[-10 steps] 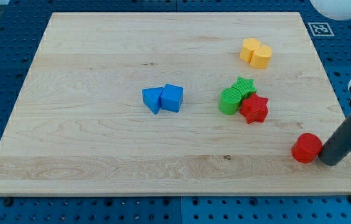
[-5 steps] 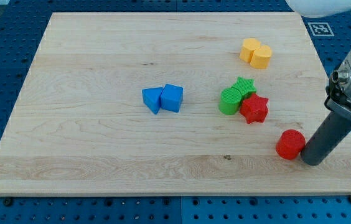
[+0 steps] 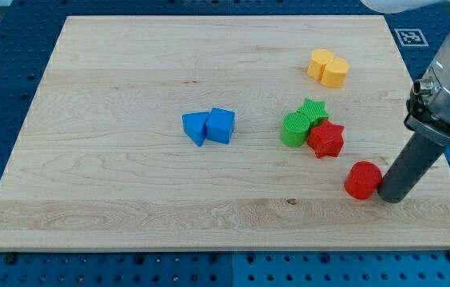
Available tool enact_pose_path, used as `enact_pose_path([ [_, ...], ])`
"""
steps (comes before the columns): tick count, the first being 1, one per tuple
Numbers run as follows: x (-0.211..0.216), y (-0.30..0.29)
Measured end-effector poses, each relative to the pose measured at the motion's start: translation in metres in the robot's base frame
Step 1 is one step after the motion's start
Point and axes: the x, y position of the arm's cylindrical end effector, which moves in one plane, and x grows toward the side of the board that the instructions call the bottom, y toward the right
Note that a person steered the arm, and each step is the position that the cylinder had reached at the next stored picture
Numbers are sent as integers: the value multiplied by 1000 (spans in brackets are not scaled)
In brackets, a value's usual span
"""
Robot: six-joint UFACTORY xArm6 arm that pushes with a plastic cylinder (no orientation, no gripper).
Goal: Move the red circle below the green circle
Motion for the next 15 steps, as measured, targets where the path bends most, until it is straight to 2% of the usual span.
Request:
enact_pose_path([
  [1,0,-19],
  [8,-1,-55],
  [15,-21,-65],
])
